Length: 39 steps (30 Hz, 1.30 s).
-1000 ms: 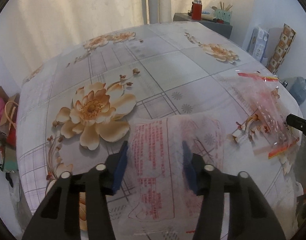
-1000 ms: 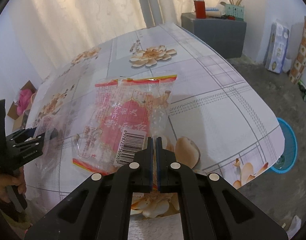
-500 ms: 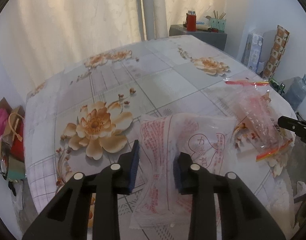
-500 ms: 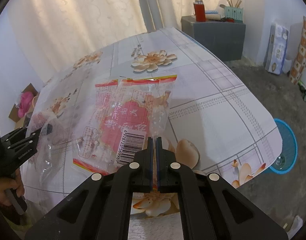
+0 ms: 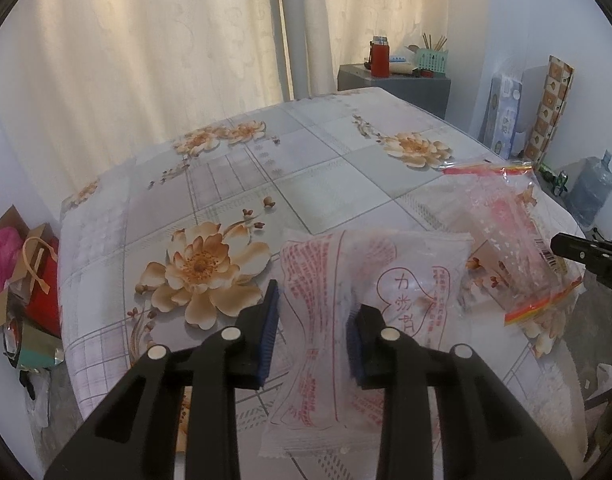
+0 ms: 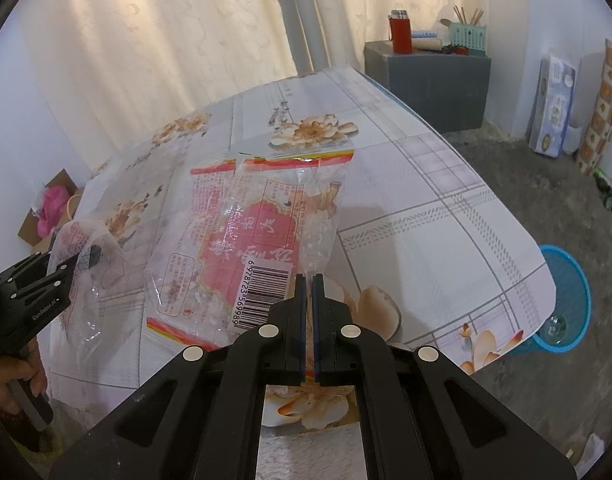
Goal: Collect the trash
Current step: 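Carry the bag and snack packet with both tools over the blue wastebasket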
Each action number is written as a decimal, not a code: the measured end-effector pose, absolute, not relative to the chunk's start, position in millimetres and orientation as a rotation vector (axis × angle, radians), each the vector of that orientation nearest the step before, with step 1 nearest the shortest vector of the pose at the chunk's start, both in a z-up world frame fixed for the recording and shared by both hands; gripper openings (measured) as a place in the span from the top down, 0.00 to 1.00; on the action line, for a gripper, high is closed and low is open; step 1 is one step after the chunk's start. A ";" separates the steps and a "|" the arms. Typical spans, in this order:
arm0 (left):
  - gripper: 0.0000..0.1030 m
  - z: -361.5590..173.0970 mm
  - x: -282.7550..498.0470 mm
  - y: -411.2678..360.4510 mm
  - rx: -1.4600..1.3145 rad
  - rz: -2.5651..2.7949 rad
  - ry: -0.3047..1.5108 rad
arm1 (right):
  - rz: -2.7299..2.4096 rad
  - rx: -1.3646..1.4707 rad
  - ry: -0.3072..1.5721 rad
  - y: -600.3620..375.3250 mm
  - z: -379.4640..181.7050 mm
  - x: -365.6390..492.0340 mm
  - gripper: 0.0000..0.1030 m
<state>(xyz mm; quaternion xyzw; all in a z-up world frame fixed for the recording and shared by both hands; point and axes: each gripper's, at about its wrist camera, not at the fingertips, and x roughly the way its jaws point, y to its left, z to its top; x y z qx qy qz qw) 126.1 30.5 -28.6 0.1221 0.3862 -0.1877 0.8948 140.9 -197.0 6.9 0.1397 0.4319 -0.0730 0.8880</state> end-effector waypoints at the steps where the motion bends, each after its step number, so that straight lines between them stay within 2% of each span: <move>1: 0.72 -28.3 125.4 30.8 0.253 -0.389 0.800 | -0.151 0.290 0.897 -197.0 6.8 140.8 0.99; 27: 0.72 -12.8 116.2 23.6 0.270 -0.392 0.759 | -0.143 0.315 0.855 -203.3 17.0 126.5 0.99; 39: 0.72 8.7 115.3 -13.9 0.307 -0.484 0.703 | -0.186 0.361 0.805 -220.2 26.8 104.9 0.99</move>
